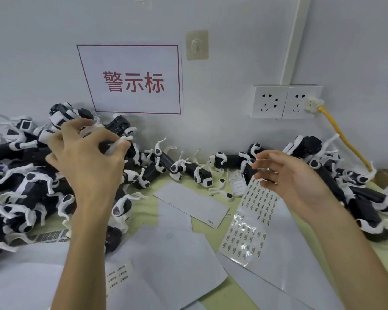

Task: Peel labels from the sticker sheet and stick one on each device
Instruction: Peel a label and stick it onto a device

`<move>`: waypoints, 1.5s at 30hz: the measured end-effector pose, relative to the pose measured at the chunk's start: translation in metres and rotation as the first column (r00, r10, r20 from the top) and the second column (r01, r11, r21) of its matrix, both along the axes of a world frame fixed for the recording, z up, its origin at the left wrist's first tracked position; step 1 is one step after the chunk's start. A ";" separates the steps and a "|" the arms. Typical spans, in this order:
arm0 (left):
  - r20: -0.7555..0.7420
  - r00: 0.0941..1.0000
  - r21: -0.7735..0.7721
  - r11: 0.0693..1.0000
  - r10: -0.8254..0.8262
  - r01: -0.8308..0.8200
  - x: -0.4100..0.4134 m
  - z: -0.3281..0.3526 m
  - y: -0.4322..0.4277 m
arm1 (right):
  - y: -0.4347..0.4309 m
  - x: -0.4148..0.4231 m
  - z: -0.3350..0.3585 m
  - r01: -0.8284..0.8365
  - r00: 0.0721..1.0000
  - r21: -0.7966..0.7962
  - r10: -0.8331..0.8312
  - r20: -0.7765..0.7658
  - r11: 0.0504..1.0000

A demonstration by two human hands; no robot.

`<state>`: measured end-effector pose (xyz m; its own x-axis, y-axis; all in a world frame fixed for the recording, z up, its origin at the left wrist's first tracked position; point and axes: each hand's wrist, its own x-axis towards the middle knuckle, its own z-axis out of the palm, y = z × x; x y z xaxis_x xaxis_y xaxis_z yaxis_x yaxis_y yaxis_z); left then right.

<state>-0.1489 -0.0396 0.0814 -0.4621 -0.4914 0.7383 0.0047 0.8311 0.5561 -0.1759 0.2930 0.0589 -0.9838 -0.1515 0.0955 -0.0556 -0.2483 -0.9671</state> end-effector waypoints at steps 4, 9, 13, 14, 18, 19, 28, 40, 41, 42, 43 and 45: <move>0.107 0.983 0.086 0.987 -0.147 0.139 -0.013 -0.020 -0.010 | -0.002 0.000 -0.001 0.001 1.000 0.001 -0.001 0.013 1.000; 0.525 0.807 0.180 0.962 -0.270 0.205 -0.022 -0.043 -0.019 | -0.005 0.000 -0.001 0.000 1.000 0.003 0.000 0.022 1.000; 0.632 0.693 0.315 0.932 -0.348 0.181 -0.019 -0.043 -0.029 | -0.005 -0.001 -0.003 -0.005 1.000 0.004 0.005 0.022 1.000; 0.648 0.681 0.303 0.936 -0.341 0.180 -0.018 -0.039 -0.031 | -0.005 -0.001 -0.003 -0.004 1.000 0.004 0.004 0.021 1.000; 0.613 0.733 0.229 0.954 -0.295 0.192 -0.012 -0.023 -0.032 | -0.006 -0.001 -0.003 -0.002 1.000 0.007 0.002 0.024 1.000; 0.534 0.786 0.239 0.948 -0.310 0.212 -0.010 -0.021 -0.031 | -0.007 -0.001 -0.003 0.001 1.000 0.013 -0.001 0.021 1.000; -0.438 0.473 0.803 -0.096 -0.765 0.588 -0.009 0.005 0.032 | -0.027 0.013 0.000 -0.079 0.977 0.335 0.140 -0.162 0.939; -0.515 0.549 0.853 -0.327 -0.658 0.408 -0.006 -0.006 0.102 | -0.061 0.020 -0.007 0.180 0.899 0.239 -0.061 -0.433 0.954; -0.490 0.541 0.866 -0.313 -0.683 0.389 -0.006 -0.005 0.098 | -0.056 0.019 -0.005 0.179 0.892 0.233 -0.058 -0.449 0.956; -0.493 0.518 0.865 -0.334 -0.698 0.373 -0.005 -0.005 0.095 | -0.052 0.019 -0.004 0.180 0.883 0.215 -0.061 -0.465 0.960; -0.512 0.490 0.856 -0.370 -0.706 0.361 -0.004 -0.004 0.092 | -0.049 0.019 -0.002 0.183 0.876 0.187 -0.073 -0.476 0.965; -0.541 0.455 0.838 -0.406 -0.707 0.365 -0.003 -0.003 0.091 | -0.045 0.019 0.001 0.192 0.866 0.115 -0.114 -0.487 0.975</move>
<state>-0.1515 0.0509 0.0780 -0.9892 0.0992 -0.1079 -0.1466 -0.6628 0.7343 -0.1570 0.2483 0.0602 -0.8373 -0.0545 0.5441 -0.5420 -0.0486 -0.8389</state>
